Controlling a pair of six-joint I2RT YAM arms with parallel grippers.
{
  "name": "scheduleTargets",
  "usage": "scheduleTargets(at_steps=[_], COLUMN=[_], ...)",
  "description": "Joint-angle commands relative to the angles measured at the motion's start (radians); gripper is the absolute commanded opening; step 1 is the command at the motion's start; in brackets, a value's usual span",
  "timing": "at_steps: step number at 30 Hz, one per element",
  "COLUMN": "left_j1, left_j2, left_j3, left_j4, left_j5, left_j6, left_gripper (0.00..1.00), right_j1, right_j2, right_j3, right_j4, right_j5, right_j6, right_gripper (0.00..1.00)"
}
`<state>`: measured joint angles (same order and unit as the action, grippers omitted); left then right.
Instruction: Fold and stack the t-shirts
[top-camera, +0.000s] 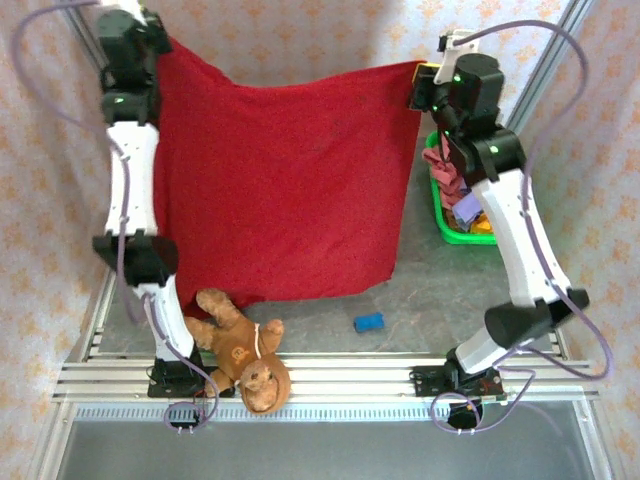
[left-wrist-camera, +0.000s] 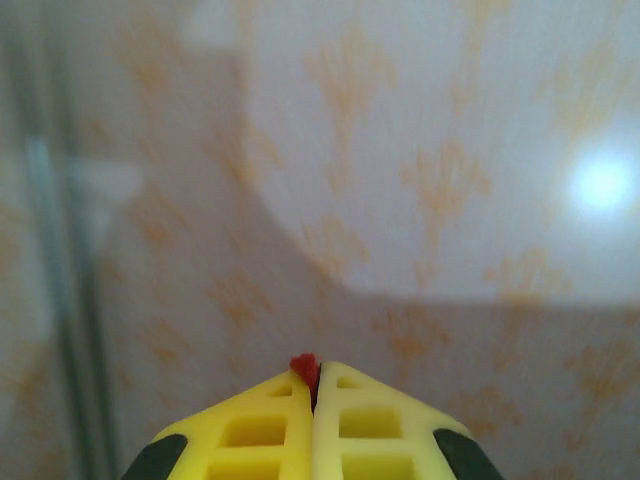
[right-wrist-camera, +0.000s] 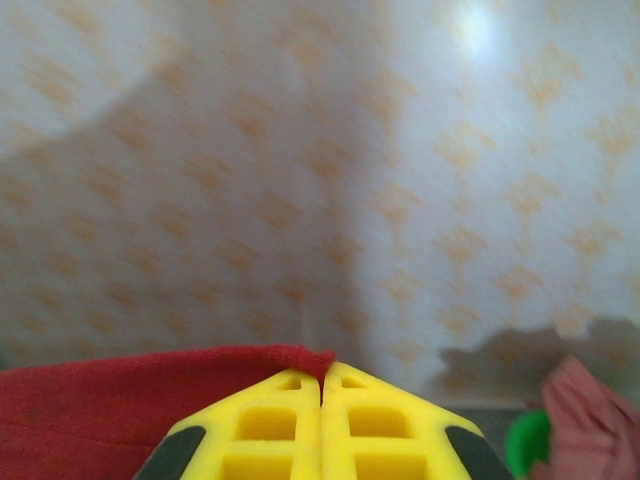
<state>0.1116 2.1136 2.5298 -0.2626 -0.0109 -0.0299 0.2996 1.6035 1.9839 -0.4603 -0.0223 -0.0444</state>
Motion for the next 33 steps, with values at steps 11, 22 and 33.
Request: scheduleTargets(at_steps=[11, 22, 33], left_j1=[-0.072, -0.036, -0.007], left_j2=[0.450, 0.088, -0.254], left_j3=[0.198, -0.153, -0.577], left_j4=[-0.032, -0.268, -0.632], left_j5=[0.014, 0.011, 0.112], left_j6=[-0.184, -0.165, -0.193], left_gripper=[0.95, 0.99, 0.99], right_j1=[-0.150, -0.138, -0.042], right_j2=[0.699, 0.407, 0.110], right_j3=[0.748, 0.397, -0.301], right_j4=[-0.499, -0.755, -0.639], right_j5=[0.026, -0.013, -0.186], right_j6=[0.105, 0.179, 0.322], right_gripper=[0.67, 0.84, 0.83])
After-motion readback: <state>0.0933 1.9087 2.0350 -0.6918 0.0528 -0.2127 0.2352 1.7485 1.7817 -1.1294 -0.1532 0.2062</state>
